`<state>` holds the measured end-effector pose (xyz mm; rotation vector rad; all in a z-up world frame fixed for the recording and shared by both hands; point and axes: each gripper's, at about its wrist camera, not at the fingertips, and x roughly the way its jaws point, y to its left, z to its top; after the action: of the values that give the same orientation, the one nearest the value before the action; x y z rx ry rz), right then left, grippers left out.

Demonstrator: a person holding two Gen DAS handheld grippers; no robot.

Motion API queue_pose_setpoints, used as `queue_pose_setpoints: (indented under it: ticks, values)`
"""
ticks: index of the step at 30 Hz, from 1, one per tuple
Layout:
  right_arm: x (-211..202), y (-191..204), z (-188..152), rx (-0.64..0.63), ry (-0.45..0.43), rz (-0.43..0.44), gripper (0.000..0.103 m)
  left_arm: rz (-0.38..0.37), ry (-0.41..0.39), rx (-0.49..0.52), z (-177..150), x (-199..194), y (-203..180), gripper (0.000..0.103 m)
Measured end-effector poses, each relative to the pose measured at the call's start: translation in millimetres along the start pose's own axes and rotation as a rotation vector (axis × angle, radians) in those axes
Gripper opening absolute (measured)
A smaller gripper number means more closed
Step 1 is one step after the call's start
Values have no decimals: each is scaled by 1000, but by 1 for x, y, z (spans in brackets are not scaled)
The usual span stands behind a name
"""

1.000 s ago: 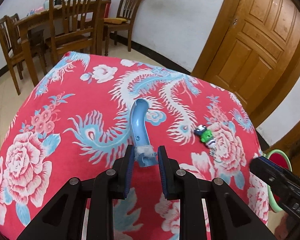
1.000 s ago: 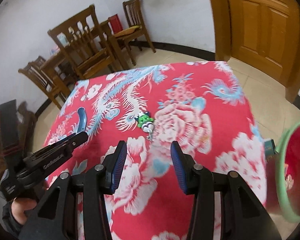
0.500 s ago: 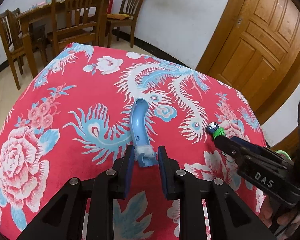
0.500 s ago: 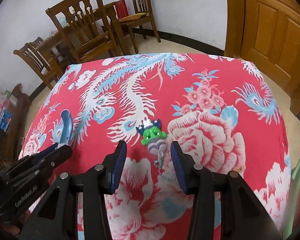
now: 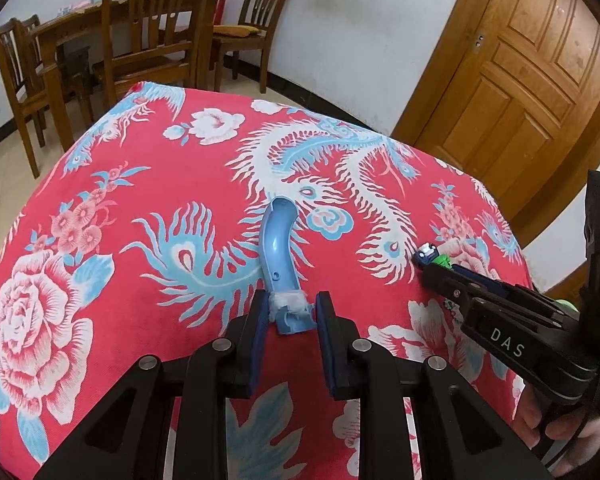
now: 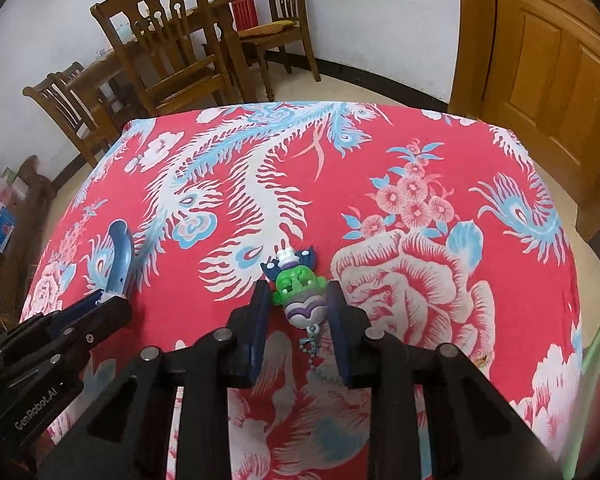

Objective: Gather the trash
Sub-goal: 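Hold the blue handle in the left tool while the right tool grasps the green keychain toy, then carry both items over the red bucket and open both tools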

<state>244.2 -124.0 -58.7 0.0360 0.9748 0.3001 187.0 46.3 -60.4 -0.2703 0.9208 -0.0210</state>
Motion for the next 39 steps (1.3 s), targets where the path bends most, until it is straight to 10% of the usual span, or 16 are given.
queue_pose_setpoints:
  ticks: [39]
  values:
    - [-203,-87,-87,258,-282,13,31,-190,-61,229,-30,-83,-126,24]
